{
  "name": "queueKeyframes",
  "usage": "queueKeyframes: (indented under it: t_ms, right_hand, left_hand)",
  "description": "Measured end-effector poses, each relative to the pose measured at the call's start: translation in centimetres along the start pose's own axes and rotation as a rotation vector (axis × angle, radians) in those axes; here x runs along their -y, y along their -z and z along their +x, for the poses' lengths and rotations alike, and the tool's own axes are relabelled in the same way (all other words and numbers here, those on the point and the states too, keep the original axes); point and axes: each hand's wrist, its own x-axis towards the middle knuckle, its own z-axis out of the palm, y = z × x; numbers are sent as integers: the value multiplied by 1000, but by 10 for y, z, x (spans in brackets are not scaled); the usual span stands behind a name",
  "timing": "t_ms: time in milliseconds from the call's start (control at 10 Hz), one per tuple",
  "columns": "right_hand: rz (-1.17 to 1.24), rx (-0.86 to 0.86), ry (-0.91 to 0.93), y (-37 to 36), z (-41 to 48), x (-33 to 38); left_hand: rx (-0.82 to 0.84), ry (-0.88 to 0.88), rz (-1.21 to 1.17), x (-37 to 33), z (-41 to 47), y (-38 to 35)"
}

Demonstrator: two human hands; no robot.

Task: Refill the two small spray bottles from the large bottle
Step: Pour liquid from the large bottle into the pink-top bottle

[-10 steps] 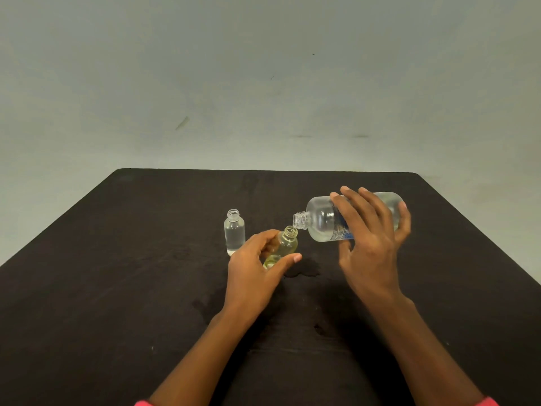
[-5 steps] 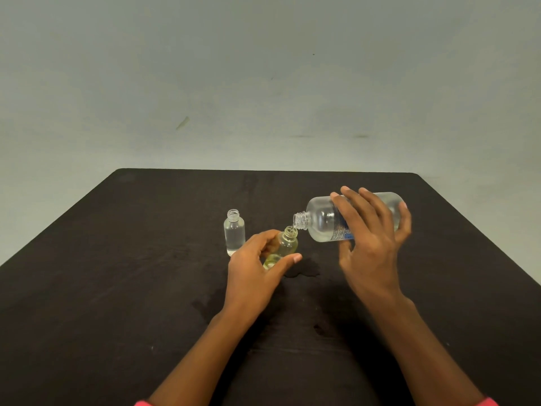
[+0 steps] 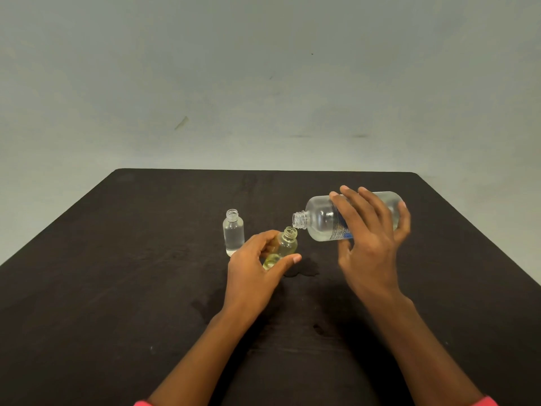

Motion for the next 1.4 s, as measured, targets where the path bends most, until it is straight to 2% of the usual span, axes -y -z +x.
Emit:
queueKeyframes:
  t_ms: [1400]
  right_hand:
    - [-2, -8, 0, 1, 1, 0]
  left_hand:
    - [14, 19, 0, -3, 0, 0]
